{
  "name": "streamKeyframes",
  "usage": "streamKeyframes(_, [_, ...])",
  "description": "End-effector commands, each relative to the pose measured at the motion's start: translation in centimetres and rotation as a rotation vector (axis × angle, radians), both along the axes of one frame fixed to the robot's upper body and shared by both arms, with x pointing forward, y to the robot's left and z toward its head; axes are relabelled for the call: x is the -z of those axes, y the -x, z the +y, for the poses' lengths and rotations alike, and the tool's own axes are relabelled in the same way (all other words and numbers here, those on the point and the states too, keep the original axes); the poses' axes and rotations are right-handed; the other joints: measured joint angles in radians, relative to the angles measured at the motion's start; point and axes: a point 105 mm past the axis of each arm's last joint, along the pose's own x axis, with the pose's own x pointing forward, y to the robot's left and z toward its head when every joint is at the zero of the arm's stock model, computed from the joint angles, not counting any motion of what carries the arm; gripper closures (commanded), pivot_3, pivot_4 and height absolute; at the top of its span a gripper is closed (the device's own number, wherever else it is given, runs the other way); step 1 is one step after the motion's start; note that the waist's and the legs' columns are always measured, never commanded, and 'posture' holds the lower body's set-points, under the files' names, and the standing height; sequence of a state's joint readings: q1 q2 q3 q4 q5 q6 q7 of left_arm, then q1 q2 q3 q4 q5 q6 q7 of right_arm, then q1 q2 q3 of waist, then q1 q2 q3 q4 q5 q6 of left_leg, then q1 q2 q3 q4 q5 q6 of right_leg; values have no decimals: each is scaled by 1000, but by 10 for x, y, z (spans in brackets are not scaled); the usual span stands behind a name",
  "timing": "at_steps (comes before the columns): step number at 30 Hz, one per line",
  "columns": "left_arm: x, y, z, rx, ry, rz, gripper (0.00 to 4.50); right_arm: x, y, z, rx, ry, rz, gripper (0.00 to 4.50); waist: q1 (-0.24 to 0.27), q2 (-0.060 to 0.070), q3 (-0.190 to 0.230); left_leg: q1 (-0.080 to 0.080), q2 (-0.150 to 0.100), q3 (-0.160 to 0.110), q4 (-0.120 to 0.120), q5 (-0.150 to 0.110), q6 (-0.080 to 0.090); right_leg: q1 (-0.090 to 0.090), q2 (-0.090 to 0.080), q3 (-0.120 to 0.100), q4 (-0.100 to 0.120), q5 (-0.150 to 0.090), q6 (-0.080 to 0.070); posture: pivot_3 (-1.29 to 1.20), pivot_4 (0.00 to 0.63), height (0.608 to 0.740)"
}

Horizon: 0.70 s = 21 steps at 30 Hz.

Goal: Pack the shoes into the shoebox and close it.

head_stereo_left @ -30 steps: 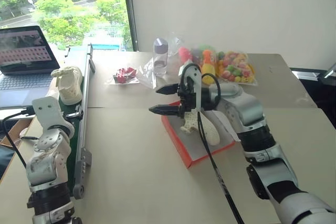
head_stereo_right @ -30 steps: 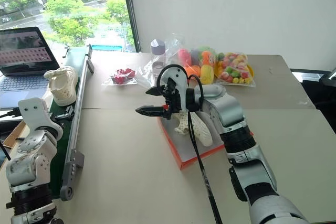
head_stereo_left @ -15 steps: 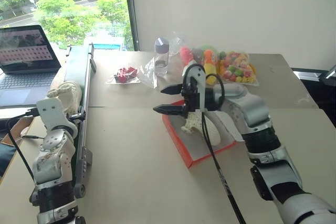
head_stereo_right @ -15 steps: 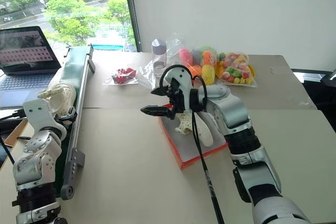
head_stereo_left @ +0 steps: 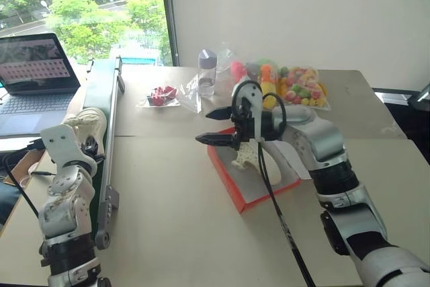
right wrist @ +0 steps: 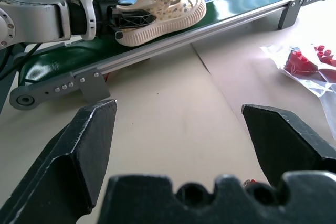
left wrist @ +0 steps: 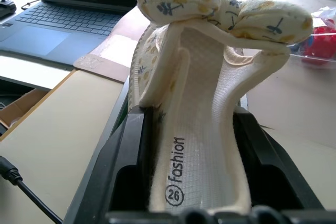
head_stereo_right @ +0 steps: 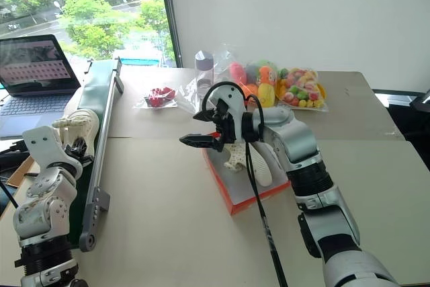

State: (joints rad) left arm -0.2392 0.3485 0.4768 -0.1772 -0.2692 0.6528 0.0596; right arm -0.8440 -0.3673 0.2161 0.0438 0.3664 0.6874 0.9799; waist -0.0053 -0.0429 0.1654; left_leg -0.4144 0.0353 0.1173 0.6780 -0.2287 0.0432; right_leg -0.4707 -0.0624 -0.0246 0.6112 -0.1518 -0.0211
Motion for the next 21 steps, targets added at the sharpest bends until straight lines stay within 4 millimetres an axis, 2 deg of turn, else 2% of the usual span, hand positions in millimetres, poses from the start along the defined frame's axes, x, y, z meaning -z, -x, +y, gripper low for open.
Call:
streamKeyframes(1, [-35, -7, -4, 11, -75, -113, 2534, -16, -2, 1, 3, -21, -68, 0, 0, 0, 0, 0, 0, 0, 0, 0, 0, 0, 0, 0, 0, 0, 0, 0, 150, 740])
streamKeyframes(7, [-25, -8, -3, 0, -32, -77, 2534, -16, -2, 1, 6, -20, -71, 0, -8, 0, 0, -2, 0, 0, 0, -1, 2, -1, 0, 0, -2, 5, -2, 0, 150, 740])
streamKeyframes(9, [-20, -7, -3, -4, 9, -78, 3010, -16, -4, 1, 10, -20, -75, 0, -9, 0, 0, -2, 0, 0, -1, -1, 3, -1, 1, 0, -2, 4, -2, 0, 150, 740])
streamKeyframes(11, [-19, -8, -5, 8, 27, -83, 3253, -16, -4, 1, 13, -21, -76, 0, -8, 0, 0, -2, 1, 0, -1, 2, 9, -1, 1, -1, -2, 4, -2, 0, 150, 740])
streamKeyframes(12, [-20, -8, -6, 12, 30, -87, 3779, -16, -5, 1, 13, -21, -76, 0, -7, 0, 0, -2, 1, 0, -1, 2, 9, -1, 1, -1, -2, 4, -2, 0, 150, 740])
streamKeyframes(15, [-20, -8, -6, 8, 33, -89, 4439, -16, -5, 1, 15, -21, -77, 0, -7, 0, 0, -2, 1, -1, -1, 2, 7, -1, 1, -1, -2, 4, -2, 0, 150, 740])
streamKeyframes(18, [-21, -9, -5, 1, 36, -88, 4439, -16, -6, 0, 19, -19, -79, 0, -5, 0, 0, -2, 1, -1, 0, -1, 2, -1, 0, -2, -1, 4, -2, 0, 150, 740])
streamKeyframes(21, [-34, -11, -10, 25, 32, -143, 4439, -18, -6, 0, 23, -34, -78, 0, -6, 0, 0, -2, 0, -1, 0, 0, 1, -1, 0, -1, -1, 2, 1, 0, 150, 740])
